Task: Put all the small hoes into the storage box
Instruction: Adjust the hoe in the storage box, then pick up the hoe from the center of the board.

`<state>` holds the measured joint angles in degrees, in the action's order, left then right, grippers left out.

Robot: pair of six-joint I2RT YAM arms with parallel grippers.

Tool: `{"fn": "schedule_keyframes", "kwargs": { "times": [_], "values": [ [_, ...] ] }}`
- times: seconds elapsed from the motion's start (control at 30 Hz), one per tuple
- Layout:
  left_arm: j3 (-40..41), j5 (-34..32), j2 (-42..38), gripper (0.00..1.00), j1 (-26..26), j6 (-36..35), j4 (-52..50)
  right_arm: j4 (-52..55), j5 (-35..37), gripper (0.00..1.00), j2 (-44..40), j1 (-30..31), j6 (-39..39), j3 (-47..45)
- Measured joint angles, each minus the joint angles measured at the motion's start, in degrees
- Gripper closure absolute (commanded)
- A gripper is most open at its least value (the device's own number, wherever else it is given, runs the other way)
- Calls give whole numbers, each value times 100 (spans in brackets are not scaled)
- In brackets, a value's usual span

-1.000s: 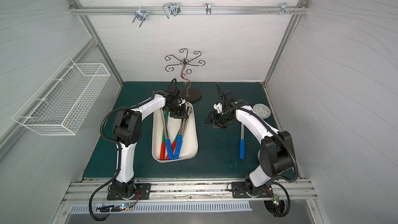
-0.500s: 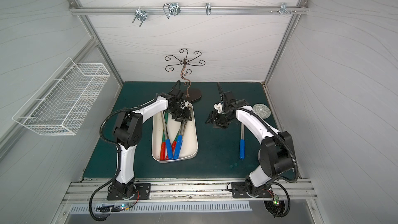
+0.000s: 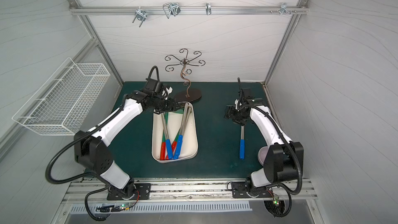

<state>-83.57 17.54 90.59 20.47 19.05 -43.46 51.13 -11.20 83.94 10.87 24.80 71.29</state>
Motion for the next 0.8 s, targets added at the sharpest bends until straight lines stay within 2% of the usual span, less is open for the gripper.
{"fn": "schedule_keyframes", "kwargs": {
  "times": [0.13, 0.4, 0.8],
  "values": [
    [533, -297, -503, 29, -170, 48, 2, 35, 636, 29, 142, -96, 37, -4],
    [1392, -509, -975, 29, -205, 192, 17, -177, 1366, 29, 415, -286, 326, -380],
    [1906, -533, -1692, 29, -212, 376, 46, -590, 2065, 30, 1453, -286, 444, -433]
  ]
}}
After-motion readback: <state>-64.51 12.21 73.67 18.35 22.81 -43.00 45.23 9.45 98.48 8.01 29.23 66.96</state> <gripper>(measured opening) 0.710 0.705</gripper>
